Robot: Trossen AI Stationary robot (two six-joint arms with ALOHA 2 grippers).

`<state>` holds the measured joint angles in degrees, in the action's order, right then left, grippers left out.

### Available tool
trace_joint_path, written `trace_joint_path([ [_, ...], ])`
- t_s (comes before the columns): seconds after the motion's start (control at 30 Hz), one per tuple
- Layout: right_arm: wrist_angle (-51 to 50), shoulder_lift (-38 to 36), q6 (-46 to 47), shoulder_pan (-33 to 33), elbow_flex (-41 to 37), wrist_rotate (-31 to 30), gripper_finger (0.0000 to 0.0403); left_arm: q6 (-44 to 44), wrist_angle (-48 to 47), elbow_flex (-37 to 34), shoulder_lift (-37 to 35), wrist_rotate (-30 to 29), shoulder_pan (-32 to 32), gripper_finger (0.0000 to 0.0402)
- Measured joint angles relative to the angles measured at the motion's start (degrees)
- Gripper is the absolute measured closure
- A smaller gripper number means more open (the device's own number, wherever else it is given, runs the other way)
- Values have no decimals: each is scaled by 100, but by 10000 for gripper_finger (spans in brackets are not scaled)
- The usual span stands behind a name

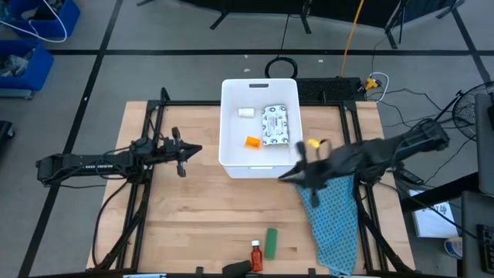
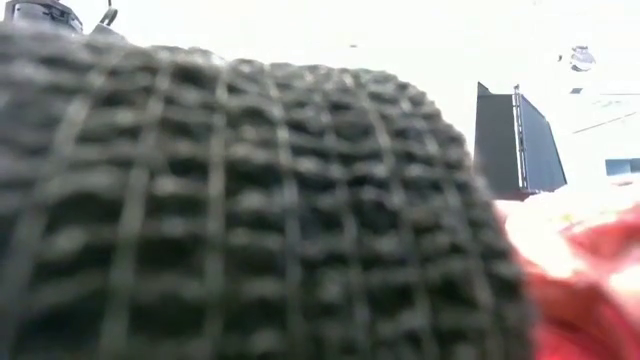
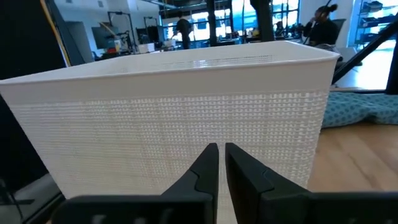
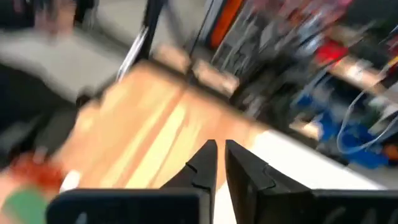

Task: Pick & place medical supplies in basket/bin
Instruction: Put the green bandage into the white bin

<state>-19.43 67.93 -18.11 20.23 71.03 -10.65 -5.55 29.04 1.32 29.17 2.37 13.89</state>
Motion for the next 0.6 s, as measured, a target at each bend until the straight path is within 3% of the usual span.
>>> trace_joint_path([
  [0.1,-801,768,-72,206,391,24,347,142,-34,2,0,2,0,365],
  [0.23,-1086,1505,-153,423,521,55,288,167,-98,2,2,0,0,365],
  [0.47,-702,2546,-234,753,519,545,160,261,-313,2,7,4,0,364],
  [0.6,-477,2956,-218,882,520,935,117,291,-450,2,7,6,0,364],
])
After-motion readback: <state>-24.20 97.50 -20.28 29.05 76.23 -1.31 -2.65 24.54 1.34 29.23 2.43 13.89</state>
